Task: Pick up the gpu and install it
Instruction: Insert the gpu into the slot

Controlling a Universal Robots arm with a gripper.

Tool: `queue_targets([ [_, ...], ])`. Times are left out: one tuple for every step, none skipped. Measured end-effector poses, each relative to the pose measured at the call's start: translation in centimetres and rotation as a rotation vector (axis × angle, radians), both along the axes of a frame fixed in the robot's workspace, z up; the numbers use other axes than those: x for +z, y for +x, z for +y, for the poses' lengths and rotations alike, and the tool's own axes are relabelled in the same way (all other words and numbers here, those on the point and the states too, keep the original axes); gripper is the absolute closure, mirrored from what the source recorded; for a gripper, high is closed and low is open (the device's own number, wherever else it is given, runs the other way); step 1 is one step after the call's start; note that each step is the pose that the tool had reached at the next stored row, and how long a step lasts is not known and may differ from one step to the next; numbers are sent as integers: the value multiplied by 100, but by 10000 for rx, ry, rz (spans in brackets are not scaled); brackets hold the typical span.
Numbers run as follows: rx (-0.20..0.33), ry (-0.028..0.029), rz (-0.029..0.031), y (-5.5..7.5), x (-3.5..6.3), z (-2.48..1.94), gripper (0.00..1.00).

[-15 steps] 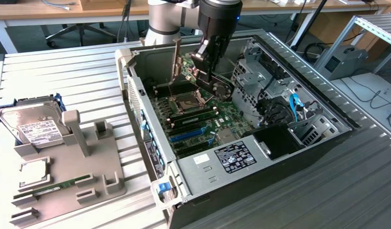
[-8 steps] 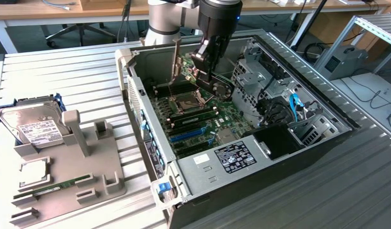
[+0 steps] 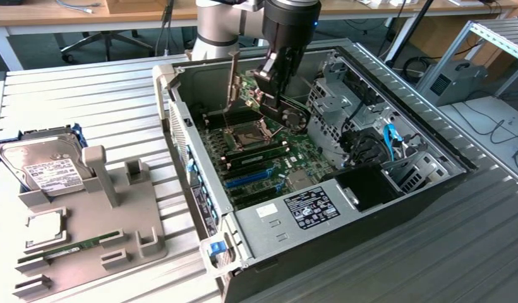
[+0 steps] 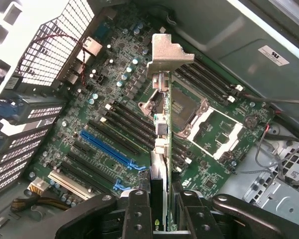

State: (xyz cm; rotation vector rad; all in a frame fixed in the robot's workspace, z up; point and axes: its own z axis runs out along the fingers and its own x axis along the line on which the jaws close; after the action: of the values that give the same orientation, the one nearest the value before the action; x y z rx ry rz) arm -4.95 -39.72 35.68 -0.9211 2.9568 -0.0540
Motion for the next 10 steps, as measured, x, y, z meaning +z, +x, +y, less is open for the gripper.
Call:
queue_targets([
  [21, 0, 0, 0, 0, 0, 74],
  [41, 0, 0, 0, 0, 0, 74],
  [57, 0, 0, 0, 0, 0, 74],
  [74, 0, 0, 0, 0, 0, 74],
  [90, -1, 0, 0, 0, 0, 74],
  [102, -1, 0, 0, 0, 0, 74],
  [113, -1, 0, 0, 0, 0, 74],
  [124, 0, 1, 0, 0, 0, 74],
  [137, 0, 0, 0, 0, 0, 74],
  [148, 0, 0, 0, 0, 0, 74],
])
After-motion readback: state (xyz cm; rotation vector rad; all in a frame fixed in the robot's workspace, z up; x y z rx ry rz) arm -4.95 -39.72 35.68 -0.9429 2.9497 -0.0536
